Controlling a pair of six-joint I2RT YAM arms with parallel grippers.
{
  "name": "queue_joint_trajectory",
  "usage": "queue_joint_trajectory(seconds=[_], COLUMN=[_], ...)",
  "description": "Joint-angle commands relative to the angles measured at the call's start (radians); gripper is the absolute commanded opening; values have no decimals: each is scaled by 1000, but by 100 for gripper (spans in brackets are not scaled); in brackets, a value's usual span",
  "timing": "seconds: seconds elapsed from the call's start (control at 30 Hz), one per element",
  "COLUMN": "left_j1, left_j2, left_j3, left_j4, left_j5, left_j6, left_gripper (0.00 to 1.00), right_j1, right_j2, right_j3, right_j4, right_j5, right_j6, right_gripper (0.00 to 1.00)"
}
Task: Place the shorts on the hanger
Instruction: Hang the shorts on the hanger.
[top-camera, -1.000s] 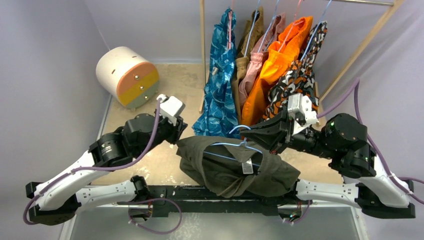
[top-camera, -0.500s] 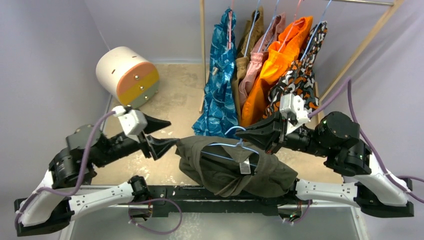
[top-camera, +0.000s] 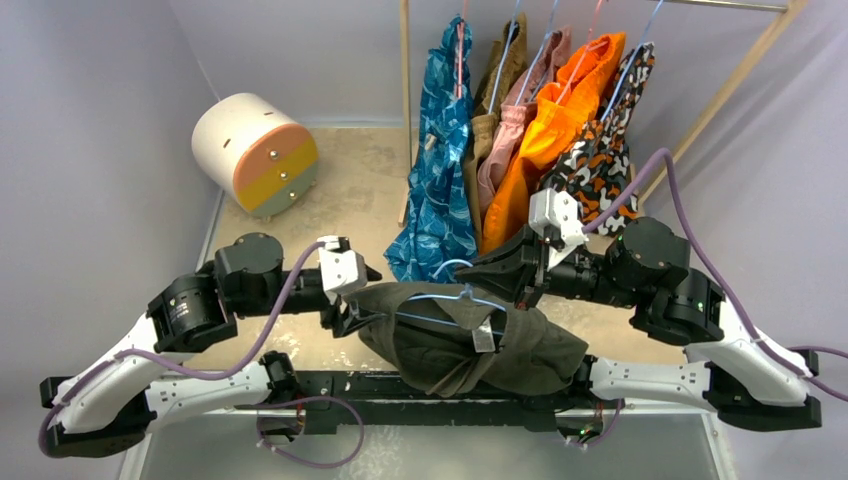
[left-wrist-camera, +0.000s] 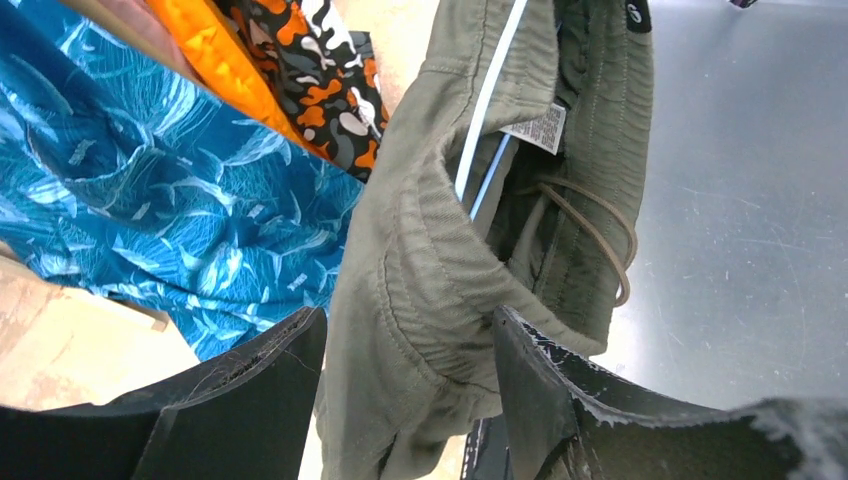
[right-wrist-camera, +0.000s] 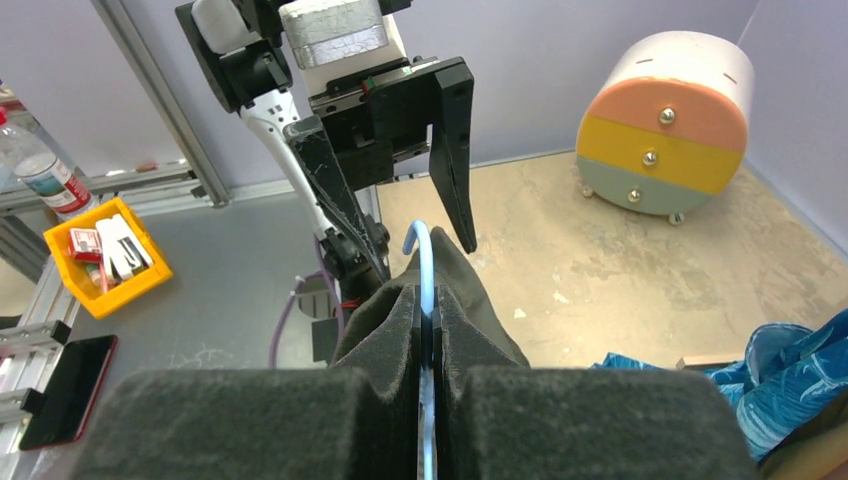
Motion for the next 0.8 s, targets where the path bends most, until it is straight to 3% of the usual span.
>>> queue_joint_trajectory(seconds=[0.0,0.27,0.47,0.77], left_j1=[2,2,2,2], left_j2=[5,20,-59,14], left_j3=[6,33,54,24], left_j4=[81,164,333,421], left_j5=[60,-120,-77,102], left_j6=[50,32,-70,-173], left_gripper=[61,49,67,68], right_j1=[0,1,1,1], right_j2=[-5,1,-1,32], right_j3=[49,31,9,5], right_j4=[124,153,173,228], right_j5=[-35,-45,-36,-67], right_j6=[-4,-2,-1,-4], right_gripper=[0,0,0,0])
